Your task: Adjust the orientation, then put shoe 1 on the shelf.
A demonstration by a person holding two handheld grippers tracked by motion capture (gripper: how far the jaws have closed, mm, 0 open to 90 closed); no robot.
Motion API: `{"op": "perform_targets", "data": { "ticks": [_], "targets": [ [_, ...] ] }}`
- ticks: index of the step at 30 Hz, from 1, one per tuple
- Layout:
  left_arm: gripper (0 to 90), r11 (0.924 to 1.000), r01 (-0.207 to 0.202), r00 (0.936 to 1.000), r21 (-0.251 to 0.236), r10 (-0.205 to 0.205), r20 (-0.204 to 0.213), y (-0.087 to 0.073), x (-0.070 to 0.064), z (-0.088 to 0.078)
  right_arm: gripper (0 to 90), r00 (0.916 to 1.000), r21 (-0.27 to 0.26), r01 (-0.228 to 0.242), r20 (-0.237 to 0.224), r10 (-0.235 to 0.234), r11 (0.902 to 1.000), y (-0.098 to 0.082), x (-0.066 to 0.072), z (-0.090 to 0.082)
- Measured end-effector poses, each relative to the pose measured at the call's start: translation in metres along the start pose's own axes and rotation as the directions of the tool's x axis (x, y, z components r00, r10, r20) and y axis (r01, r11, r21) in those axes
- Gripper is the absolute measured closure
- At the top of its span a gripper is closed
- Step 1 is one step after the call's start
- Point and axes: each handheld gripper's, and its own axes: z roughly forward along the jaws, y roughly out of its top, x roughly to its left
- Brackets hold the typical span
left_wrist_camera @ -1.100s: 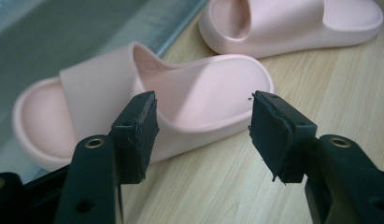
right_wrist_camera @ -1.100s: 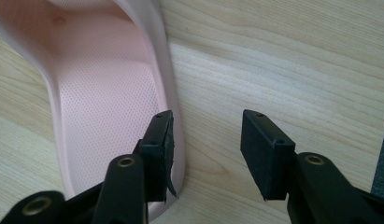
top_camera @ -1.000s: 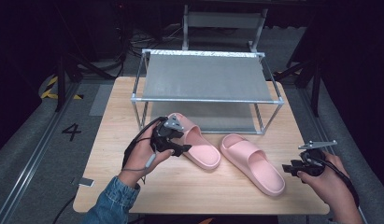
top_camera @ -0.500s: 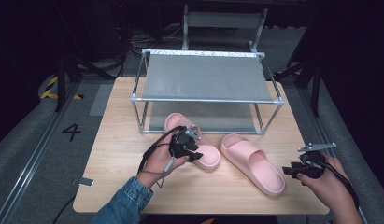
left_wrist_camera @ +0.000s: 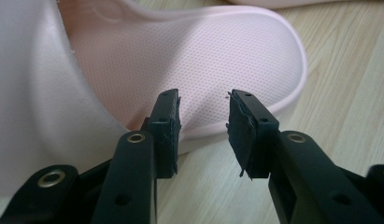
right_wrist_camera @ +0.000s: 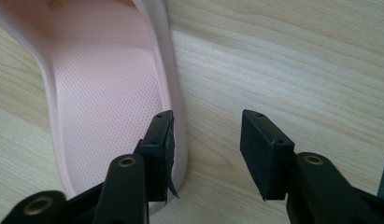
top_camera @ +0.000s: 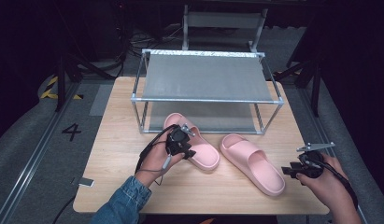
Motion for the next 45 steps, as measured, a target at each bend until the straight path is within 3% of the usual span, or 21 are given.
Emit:
{"op": "perform_targets", "data": {
  "ticks": [3,11,15,20,23,26,28,31,36,40,45],
  "targets": [
    [63.3,0.9993,0.034,0.9988,0.012,-0.034,-0.035,-0.008,0.004,-0.011,55.8,0.9999,-0.003,0.015,-0.005,-0.015,0.9999,0.007,0.003,0.002],
    [63.0,0.9935,0.114,0.9919,0.002,-0.113,-0.058,-0.027,0.021,-0.031,55.4,0.9987,0.000,0.049,-0.016,-0.049,0.9988,0.017,0.007,0.009],
    [63.4,0.9872,0.158,0.9851,-0.022,-0.159,-0.065,-0.036,0.031,-0.042,55.3,0.9985,-0.008,0.053,-0.013,-0.053,0.9986,0.021,0.008,0.010],
    [63.0,0.9800,0.197,0.9721,-0.030,-0.199,-0.124,-0.043,0.042,-0.048,55.1,0.9981,-0.003,0.060,-0.011,-0.060,0.9982,0.020,0.008,0.011],
    [62.8,0.9762,0.213,0.9668,-0.041,-0.217,-0.135,-0.045,0.046,-0.051,55.1,0.9984,-0.008,0.056,-0.009,-0.056,0.9984,0.019,0.007,0.009],
    [61.5,0.9746,0.220,0.9677,-0.043,-0.224,-0.117,-0.045,0.047,-0.053,55.1,0.9985,-0.006,0.054,-0.007,-0.054,0.9985,0.018,0.006,0.009],
    [60.9,0.9782,0.205,0.9715,-0.034,-0.207,-0.114,-0.045,0.046,-0.054,55.0,0.9987,-0.005,0.051,-0.008,-0.051,0.9987,0.017,0.006,0.010],
    [61.1,0.9817,0.190,0.9799,-0.018,-0.190,-0.060,-0.043,0.042,-0.058,54.7,0.9989,0.003,0.045,-0.013,-0.045,0.9990,0.016,0.006,0.011],
    [58.7,0.9853,0.170,0.9852,-0.012,-0.171,-0.015,-0.037,0.034,-0.058,54.6,0.9987,0.003,0.048,-0.017,-0.048,0.9988,0.016,0.007,0.012],
    [55.8,0.9884,0.151,0.9884,-0.013,-0.151,-0.009,-0.032,0.030,-0.054,54.4,0.9987,-0.001,0.047,-0.019,-0.047,0.9989,0.015,0.008,0.011],
    [49.3,0.9904,0.136,0.9900,-0.021,-0.137,-0.033,-0.025,0.025,-0.038,54.3,0.9991,-0.005,0.039,-0.014,-0.039,0.9992,0.013,0.007,0.007]
  ]
}}
